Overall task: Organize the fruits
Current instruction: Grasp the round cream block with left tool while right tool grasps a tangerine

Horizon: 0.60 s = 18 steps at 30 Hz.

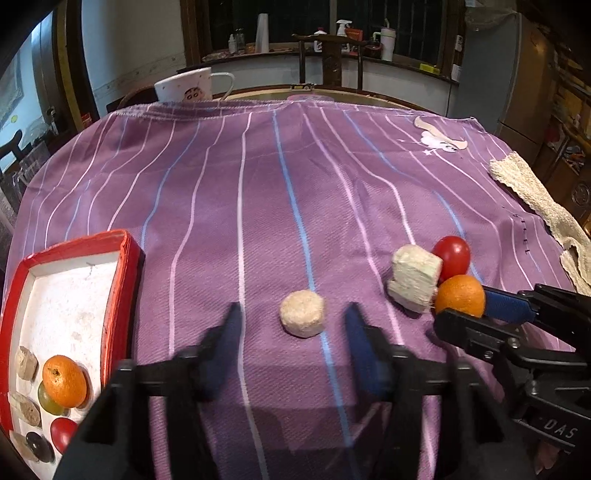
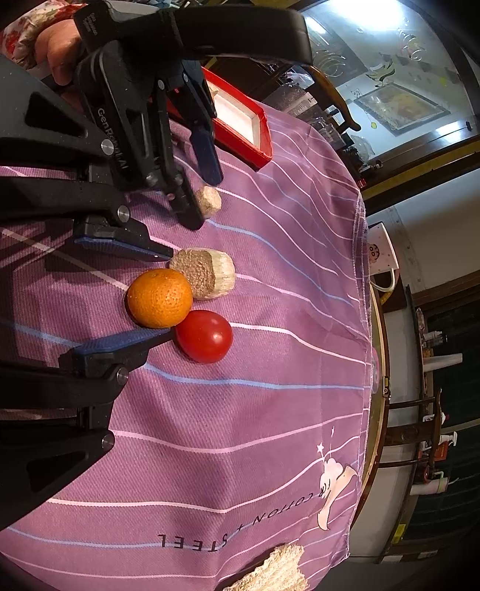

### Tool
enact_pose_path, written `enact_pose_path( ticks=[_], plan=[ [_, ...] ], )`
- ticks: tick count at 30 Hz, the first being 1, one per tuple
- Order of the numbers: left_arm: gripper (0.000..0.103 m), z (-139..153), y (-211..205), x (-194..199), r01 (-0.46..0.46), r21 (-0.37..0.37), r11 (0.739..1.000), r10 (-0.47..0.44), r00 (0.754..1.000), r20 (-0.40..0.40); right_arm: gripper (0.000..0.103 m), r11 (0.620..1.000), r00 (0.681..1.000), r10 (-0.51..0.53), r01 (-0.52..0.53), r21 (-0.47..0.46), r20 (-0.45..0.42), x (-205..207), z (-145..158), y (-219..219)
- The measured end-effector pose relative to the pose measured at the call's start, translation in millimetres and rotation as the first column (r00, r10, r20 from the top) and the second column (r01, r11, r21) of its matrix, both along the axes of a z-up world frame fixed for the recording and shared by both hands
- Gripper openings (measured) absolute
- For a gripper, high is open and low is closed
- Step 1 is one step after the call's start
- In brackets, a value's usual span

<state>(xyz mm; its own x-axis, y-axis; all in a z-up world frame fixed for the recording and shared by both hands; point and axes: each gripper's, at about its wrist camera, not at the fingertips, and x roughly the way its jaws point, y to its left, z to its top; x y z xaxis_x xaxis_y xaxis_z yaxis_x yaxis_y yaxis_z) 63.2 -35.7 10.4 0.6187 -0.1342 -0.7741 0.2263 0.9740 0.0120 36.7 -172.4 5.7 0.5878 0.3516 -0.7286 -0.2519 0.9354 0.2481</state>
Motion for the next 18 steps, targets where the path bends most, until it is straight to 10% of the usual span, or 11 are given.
enact_pose_path(
  ticks=[18],
  plan=[
    [0.025, 45, 22, -51, -0.027, -0.147, 0.989, 0.03, 0.999, 0.019, 0.034, 1.0, 0.999, 0.014, -0.014, 0.002, 0.046, -23, 29, 3]
  ],
)
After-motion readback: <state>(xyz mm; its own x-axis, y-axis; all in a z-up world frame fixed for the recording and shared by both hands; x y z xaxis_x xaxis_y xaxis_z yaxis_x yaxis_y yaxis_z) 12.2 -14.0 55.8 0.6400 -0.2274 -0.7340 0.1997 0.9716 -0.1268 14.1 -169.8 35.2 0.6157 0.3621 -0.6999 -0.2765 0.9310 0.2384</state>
